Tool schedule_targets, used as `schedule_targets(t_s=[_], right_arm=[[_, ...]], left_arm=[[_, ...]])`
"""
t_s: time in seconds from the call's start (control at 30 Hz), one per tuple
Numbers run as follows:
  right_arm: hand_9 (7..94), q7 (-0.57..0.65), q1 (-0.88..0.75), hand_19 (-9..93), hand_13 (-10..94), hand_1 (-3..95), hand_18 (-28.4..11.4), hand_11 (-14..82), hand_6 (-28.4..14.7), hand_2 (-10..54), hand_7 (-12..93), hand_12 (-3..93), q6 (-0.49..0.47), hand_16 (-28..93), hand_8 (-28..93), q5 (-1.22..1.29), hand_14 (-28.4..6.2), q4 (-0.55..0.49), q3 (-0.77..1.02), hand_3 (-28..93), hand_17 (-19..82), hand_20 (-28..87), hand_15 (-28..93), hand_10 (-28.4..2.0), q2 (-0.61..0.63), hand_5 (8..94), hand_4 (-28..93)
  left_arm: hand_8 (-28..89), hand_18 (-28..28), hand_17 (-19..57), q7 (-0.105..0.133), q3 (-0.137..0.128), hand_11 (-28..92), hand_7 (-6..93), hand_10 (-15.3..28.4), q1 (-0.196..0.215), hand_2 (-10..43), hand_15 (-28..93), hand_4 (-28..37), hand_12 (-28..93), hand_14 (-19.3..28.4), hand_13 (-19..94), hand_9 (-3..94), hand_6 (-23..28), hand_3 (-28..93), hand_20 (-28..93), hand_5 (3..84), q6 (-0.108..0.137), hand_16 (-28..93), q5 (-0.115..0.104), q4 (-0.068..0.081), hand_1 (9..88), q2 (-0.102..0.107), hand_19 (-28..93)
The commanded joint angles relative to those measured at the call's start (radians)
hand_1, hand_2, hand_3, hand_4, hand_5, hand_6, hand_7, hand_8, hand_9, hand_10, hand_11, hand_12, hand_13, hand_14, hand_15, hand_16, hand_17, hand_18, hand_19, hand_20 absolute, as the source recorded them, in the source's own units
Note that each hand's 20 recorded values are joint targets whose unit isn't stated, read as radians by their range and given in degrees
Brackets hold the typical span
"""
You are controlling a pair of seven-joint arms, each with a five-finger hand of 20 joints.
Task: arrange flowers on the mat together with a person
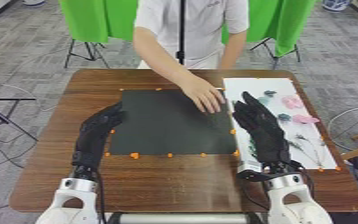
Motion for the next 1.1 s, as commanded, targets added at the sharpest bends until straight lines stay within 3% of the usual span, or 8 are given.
schedule_targets(t_s=[0.03, 0.2, 0.33, 0.4, 0.57, 0.73, 1.0, 1.1], right_arm=[[34.3, -0.013, 0.012, 7, 24, 13.0, -12.9, 2.5, -2.3, -3.1, 10, 12.4, 0.003, 20, -8, -0.01, -14.9, 0.005, -0.006, 75, 12, 23, 4, -15.3, -0.022, 32.9, -17], [34.3, -0.009, 0.016, 7, 24, 13.1, -12.8, 2.5, -2.3, -3.1, 10, 12.4, 0.008, 21, -8, -0.004, -14.9, 0.008, -0.003, 75, 12, 23, 4, -15.3, -0.034, 32.9, -17], [34.3, -0.014, 0.025, 7, 24, 13.0, -12.8, 2.5, -2.3, -3.1, 10, 12.4, 0.001, 21, -8, -0.005, -15.0, 0.016, -0.008, 75, 12, 23, 4, -15.4, -0.044, 33.0, -17], [34.3, -0.016, 0.031, 7, 24, 13.0, -12.8, 2.5, -2.3, -3.0, 10, 12.4, -0.002, 21, -8, -0.007, -15.0, 0.02, -0.013, 75, 12, 23, 4, -15.4, -0.045, 33.0, -17], [34.4, -0.017, 0.042, 7, 24, 12.9, -12.8, 2.5, -2.3, -3.1, 10, 12.4, -0.014, 21, -8, -0.012, -15.1, 0.027, -0.021, 75, 12, 23, 4, -15.4, -0.074, 33.0, -17], [34.5, -0.022, 0.057, 7, 24, 12.9, -12.9, 2.6, -2.2, -3.0, 10, 12.4, -0.012, 21, -8, -0.014, -15.1, 0.033, -0.028, 75, 12, 23, 4, -15.4, -0.079, 33.1, -17], [34.6, -0.014, 0.039, 7, 25, 12.9, -12.8, 2.6, -2.3, -3.1, 10, 12.3, -0.002, 21, -8, -0.009, -15.1, 0.024, -0.022, 75, 12, 23, 4, -15.4, -0.079, 33.2, -17], [34.6, -0.012, 0.04, 7, 25, 13.0, -12.8, 2.6, -2.3, -3.0, 10, 12.4, -0.006, 21, -8, -0.01, -15.1, 0.025, -0.02, 75, 12, 23, 4, -15.3, -0.074, 33.2, -17]], left_arm=[[-6, 13.1, 5.5, 0.0, -0.003, 21, 13.0, 13.3, 0.012, -2.8, 18, -17.8, 15, 17.2, 36, 45.2, 3.4, 64, 19, 47.2, 0.007, 5, -0.008, 0.007, 26.4, -0.014, 11], [-6, 13.1, 5.5, 0.005, 0.009, 21, 13.0, 13.3, -0.009, -2.8, 18, -17.8, 15, 17.2, 36, 45.3, 3.4, 64, 19, 47.3, -0.004, 5, 0.013, 0.018, 26.4, -0.027, 11], [-6, 13.1, 5.5, 0.006, 0.012, 21, 13.1, 13.2, -0.011, -2.7, 18, -17.9, 15, 17.2, 36, 45.3, 3.3, 64, 19, 47.3, -0.009, 5, 0.011, 0.021, 26.4, -0.04, 11], [-6, 13.1, 5.5, 0.009, 0.022, 21, 13.2, 13.2, -0.011, -2.8, 18, -17.8, 15, 17.2, 36, 45.3, 3.3, 64, 19, 47.3, 0.004, 5, 0.002, 0.022, 26.4, -0.026, 11], [-6, 13.1, 5.5, 0.012, 0.023, 21, 13.2, 13.2, -0.007, -2.8, 18, -18.0, 15, 17.2, 36, 45.3, 3.3, 64, 19, 47.4, 0.01, 5, 0.003, 0.02, 26.4, -0.039, 11], [-6, 13.1, 5.5, 0.013, 0.027, 21, 13.0, 13.2, -0.024, -2.7, 18, -18.0, 15, 17.2, 36, 45.4, 3.4, 64, 19, 47.4, -0.006, 5, 0.011, 0.027, 26.4, -0.04, 11], [-6, 13.1, 5.5, 0.008, -0.007, 21, 13.0, 13.2, -0.001, -2.9, 18, -17.9, 15, 17.2, 36, 45.3, 3.4, 64, 19, 47.3, 0.008, 5, 0.01, 0.016, 26.3, -0.026, 11], [-6, 13.1, 5.5, 0.011, -0.029, 21, 13.0, 13.2, 0.013, -2.8, 18, -17.9, 15, 17.2, 36, 45.3, 3.4, 64, 19, 47.3, 0.026, 5, -0.005, 0.01, 26.3, -0.016, 11]])
